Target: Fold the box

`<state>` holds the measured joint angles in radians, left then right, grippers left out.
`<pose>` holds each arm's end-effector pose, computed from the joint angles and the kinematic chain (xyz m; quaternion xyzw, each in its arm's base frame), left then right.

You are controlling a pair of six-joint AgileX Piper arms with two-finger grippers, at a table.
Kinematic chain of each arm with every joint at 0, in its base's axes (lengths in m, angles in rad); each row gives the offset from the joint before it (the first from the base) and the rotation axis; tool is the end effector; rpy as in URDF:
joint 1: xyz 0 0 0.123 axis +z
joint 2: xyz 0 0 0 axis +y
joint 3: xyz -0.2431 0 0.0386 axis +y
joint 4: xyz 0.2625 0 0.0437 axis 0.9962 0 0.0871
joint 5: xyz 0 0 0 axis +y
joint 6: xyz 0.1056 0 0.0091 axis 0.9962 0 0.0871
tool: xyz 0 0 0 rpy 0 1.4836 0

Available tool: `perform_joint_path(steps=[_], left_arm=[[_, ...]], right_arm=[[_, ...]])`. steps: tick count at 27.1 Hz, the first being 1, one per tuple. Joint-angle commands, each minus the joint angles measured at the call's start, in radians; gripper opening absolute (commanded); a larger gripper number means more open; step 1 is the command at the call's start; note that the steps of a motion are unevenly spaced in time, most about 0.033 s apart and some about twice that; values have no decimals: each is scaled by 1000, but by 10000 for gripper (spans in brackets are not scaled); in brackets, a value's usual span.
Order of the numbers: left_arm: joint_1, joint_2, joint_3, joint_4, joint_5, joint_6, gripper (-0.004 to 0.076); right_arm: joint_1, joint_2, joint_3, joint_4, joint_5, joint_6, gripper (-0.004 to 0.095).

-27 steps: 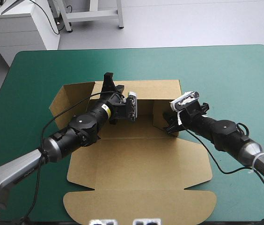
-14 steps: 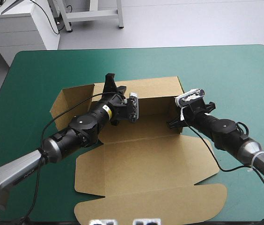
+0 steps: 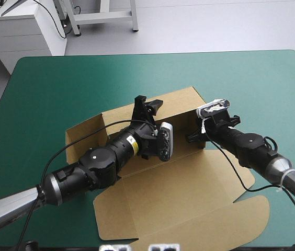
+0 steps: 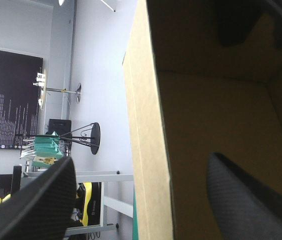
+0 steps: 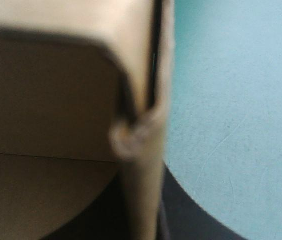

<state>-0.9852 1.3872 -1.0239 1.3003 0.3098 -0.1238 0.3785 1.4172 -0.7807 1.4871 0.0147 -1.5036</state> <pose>0.2190 -0.2737 0.2808 0.6752 0.4617 0.1718 0.5491 0.3045 0.1229 0.1928 -0.1747 0.8550 0.0942 0.4792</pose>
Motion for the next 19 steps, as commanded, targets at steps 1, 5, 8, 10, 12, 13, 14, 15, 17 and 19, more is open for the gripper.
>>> perform_joint_path(steps=[1, 5, 8, 10, 12, 13, 14, 15, 17, 19], left_arm=[[-105, -66, -28, 6, 80, -15, 526], [-260, -112, -30, 10, 183, 33, 306], [-288, -131, -49, -3, 191, 54, 16], [-284, -132, -80, -45, 205, 52, 22], [-276, -130, -120, -101, 233, 86, 22], [-271, -130, -147, -158, 247, 133, 22], [-260, -130, -177, -233, 255, 190, 22], [-250, -130, -205, -304, 266, 241, 22], [-214, -130, -286, -503, 314, 382, 22], [-167, -129, -374, -669, 397, 514, 22]], right_arm=[[5, -29, -27, 13, 37, 10, -16], [5, -29, -27, 18, 37, 10, -16], [5, -29, -27, 18, 37, 10, -16], [5, -29, -27, 18, 37, 10, -16], [5, -29, -27, 18, 37, 10, -16], [5, -29, -27, 18, 37, 8, -16], [5, -29, -27, 18, 37, 8, -16], [5, -29, -27, 18, 35, 8, -16], [5, -29, -27, 18, 35, 8, -16], [5, -29, -27, 18, 35, 8, -16]])
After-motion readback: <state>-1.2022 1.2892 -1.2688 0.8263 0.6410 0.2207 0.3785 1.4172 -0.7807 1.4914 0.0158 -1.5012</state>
